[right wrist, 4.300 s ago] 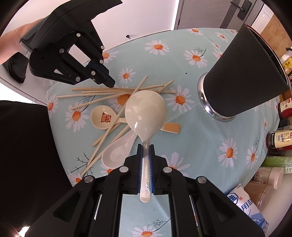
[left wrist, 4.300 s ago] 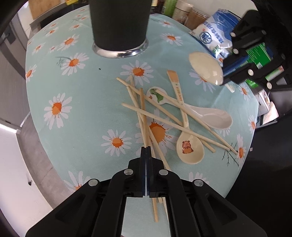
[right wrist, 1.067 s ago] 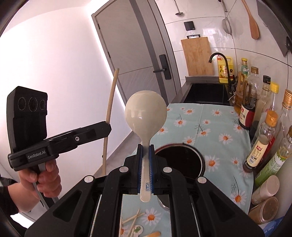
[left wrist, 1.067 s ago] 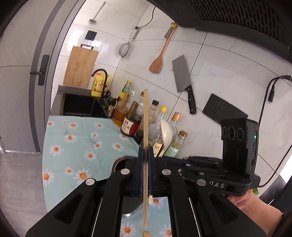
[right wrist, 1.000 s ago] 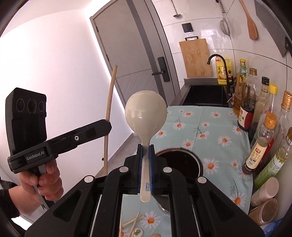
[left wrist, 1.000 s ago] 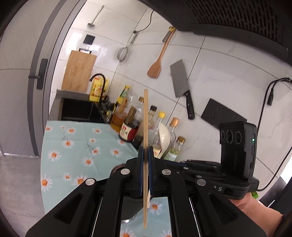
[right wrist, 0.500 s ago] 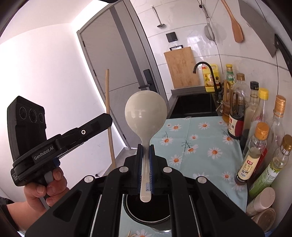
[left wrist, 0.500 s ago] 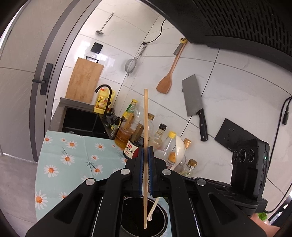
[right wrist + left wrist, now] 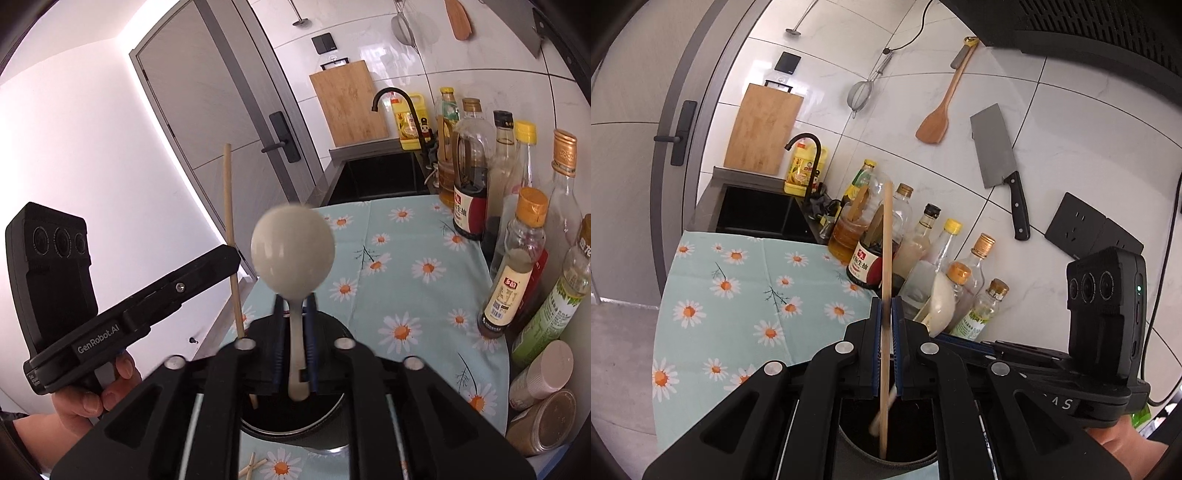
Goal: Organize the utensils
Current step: 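Lift the chopstick and white spoon and lower both into the black holder, then open both grippers and withdraw them from the black holder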
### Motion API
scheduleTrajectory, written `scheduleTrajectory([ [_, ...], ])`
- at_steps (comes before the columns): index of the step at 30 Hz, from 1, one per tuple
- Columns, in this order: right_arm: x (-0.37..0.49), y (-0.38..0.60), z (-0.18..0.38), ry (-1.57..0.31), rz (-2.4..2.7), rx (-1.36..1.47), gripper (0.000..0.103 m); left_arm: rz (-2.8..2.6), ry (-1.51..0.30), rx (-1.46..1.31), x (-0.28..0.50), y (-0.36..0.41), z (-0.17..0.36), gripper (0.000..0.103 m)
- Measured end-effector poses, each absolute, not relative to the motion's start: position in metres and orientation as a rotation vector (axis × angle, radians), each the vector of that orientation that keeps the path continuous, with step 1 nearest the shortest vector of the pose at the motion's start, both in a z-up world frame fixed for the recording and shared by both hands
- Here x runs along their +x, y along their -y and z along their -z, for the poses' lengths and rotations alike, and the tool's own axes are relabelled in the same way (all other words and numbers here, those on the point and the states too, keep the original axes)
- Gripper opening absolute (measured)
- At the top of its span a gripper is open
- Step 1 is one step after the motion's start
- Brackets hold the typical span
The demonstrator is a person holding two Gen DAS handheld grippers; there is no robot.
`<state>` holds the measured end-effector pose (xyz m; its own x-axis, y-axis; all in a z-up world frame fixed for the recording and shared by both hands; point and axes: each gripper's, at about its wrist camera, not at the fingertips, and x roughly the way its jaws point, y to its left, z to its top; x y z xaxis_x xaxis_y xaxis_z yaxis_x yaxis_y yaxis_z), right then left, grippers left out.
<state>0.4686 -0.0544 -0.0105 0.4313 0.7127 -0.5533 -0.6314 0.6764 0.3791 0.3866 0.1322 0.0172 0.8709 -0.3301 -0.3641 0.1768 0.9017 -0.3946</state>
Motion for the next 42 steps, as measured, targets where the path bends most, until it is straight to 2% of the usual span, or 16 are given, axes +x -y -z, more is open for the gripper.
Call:
scheduleTrajectory([
  [1, 0.467, 0.055, 0.011, -0.750, -0.833, 0.118, 0.032, 0.271, -0.447, -0.361, 0.386, -0.132, -0.017, 0.005],
  [10, 0.461, 0.063, 0.004, -0.743, -0.800, 0.125, 0.035, 0.253, -0.448, -0.368, 0.375, -0.141, -0.020, 0.007],
  [11, 0.460, 0.063, 0.004, -0.743, -0.797, 0.127, 0.035, 0.252, -0.447, -0.367, 0.373, -0.141, -0.021, 0.011],
  [12, 0.460, 0.064, 0.003, -0.745, -0.796, 0.130, 0.035, 0.253, -0.446, -0.369, 0.371, -0.142, -0.022, 0.023],
  [13, 0.458, 0.065, 0.002, -0.745, -0.795, 0.131, 0.035, 0.255, -0.443, -0.373, 0.369, -0.143, -0.023, 0.027],
  [23, 0.433, 0.075, -0.013, -0.729, -0.797, 0.128, 0.035, 0.263, -0.433, -0.354, 0.341, -0.146, -0.038, 0.027],
  [33, 0.389, 0.075, -0.017, -0.788, -0.863, 0.092, 0.035, 0.264, -0.519, -0.296, 0.294, -0.152, -0.036, 0.027],
  [42, 0.357, 0.070, 0.002, -0.882, -0.894, 0.019, 0.035, 0.255, -0.611, -0.268, 0.260, -0.152, -0.019, 0.027],
])
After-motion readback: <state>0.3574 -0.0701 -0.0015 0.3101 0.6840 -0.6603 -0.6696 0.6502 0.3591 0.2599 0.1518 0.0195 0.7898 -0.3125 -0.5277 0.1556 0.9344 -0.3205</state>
